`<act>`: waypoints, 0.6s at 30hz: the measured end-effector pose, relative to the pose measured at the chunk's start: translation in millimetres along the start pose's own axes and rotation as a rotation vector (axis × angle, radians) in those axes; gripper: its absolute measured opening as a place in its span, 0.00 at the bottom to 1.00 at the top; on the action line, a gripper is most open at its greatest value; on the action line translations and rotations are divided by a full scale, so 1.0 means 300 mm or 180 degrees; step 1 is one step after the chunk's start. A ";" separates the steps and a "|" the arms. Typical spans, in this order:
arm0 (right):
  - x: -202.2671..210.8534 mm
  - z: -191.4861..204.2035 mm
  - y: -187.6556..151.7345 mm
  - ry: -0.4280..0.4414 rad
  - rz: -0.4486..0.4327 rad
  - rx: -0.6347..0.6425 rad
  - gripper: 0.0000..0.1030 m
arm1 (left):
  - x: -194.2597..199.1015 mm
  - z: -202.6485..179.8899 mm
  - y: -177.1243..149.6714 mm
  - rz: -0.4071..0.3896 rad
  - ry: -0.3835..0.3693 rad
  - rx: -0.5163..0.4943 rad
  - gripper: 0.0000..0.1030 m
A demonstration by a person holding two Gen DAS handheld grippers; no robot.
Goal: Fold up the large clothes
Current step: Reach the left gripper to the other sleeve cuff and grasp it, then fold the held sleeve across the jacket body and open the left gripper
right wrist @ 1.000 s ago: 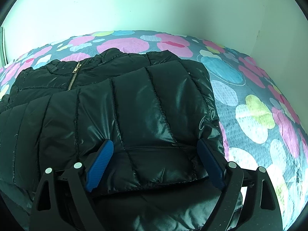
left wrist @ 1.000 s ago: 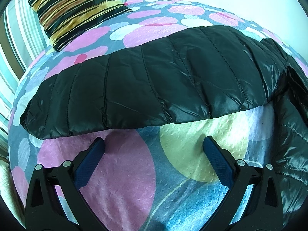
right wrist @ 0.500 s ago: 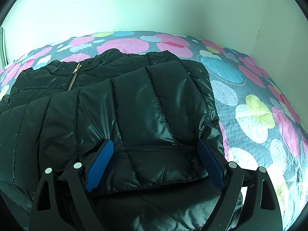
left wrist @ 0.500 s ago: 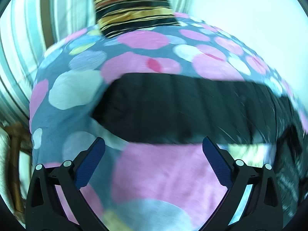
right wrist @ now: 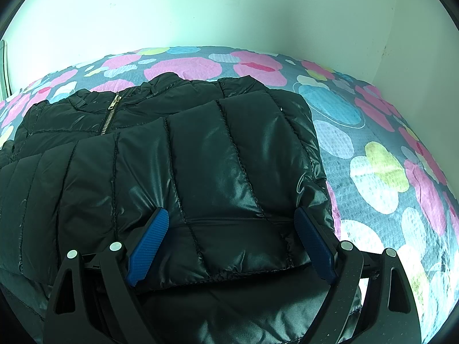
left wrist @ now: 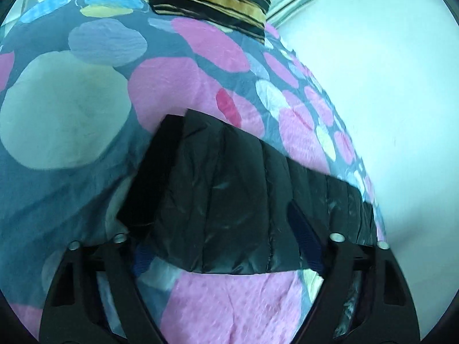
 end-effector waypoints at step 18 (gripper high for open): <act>0.001 0.001 -0.002 0.0005 -0.0003 -0.0002 0.85 | 0.064 -0.171 0.050 -0.0412 0.0260 -0.0665 0.07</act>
Point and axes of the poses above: each gripper's, at about its wrist camera, not at the fingertips, and x roughly against the way its jaws point, z to its left, y to its top, the point moved 5 cm from there along -x, roughly the way its jaws point, and after that the axes turned 1 degree about y, right-handed, at the moved point
